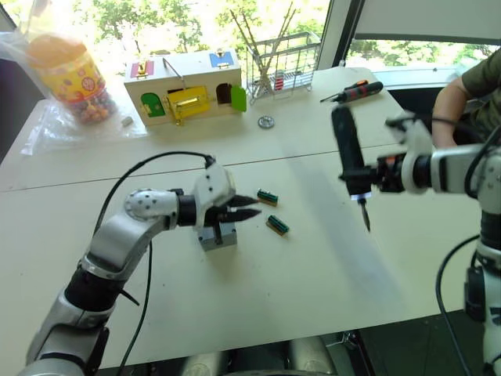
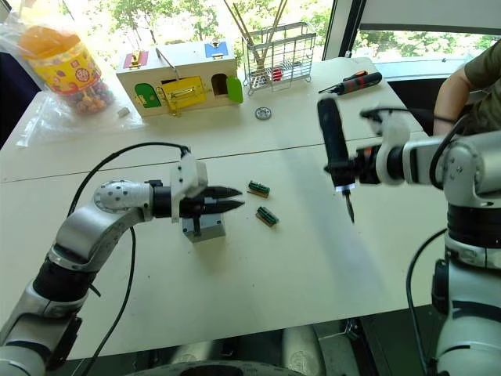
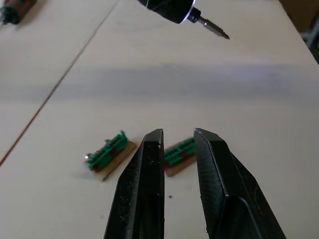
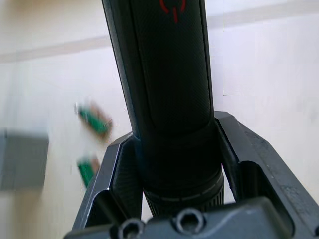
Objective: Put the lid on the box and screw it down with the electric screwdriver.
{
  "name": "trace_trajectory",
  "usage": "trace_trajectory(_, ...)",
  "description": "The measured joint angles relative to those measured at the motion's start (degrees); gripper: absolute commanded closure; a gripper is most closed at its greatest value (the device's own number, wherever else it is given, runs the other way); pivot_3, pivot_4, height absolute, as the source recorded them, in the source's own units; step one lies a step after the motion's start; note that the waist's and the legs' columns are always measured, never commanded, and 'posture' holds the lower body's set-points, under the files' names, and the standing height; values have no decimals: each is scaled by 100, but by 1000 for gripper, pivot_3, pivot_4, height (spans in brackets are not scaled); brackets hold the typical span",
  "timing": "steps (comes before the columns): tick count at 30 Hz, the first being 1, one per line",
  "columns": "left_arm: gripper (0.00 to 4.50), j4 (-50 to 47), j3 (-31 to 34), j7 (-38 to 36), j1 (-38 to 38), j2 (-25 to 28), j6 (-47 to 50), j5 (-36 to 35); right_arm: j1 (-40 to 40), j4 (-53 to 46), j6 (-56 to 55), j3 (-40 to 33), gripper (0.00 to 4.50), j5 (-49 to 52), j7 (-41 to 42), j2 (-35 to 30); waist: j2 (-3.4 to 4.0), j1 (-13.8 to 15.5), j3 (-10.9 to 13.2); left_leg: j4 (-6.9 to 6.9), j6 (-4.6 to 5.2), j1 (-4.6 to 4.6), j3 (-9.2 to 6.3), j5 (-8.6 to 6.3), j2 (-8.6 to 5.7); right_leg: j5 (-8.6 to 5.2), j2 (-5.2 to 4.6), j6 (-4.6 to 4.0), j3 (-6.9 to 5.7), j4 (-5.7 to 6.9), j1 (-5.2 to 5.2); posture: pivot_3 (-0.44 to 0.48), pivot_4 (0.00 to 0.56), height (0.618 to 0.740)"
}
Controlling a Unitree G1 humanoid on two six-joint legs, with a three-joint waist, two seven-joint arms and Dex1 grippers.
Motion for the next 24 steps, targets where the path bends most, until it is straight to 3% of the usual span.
trace_trajectory(4, 3577, 67, -28, -388, 147, -20, -4, -205, 239, 207, 106, 305, 2690, 53, 73, -16, 3, 41, 30, 10, 5, -2, 15, -1, -2, 0, -3, 1, 12, 2, -5, 0, 150, 740)
trace_trajectory(18, 3577, 76, 109, -400, 211, -51, 209, -389, -197, 1591, 107, 1019, 2690, -116, 148, -20, -26, 55, 51, 13, 6, -2, 17, -2, -3, 1, -3, 1, 11, 1, -4, 0, 150, 740)
trace_trajectory(20, 3577, 79, 108, -361, 240, -50, 149, -318, -231, 1590, 106, 1083, 1663, -159, 171, -20, -26, 56, 51, 15, 6, -2, 17, -2, -3, 1, -3, 1, 11, 1, -3, 0, 150, 740)
trace_trajectory(24, 3577, 159, 109, -298, 258, -56, 90, -195, -292, 1470, -5, 1256, 88, -201, 336, -66, -27, 62, 50, 21, 6, -2, 16, -2, -3, 1, -2, 1, 11, 1, 2, 0, 150, 740)
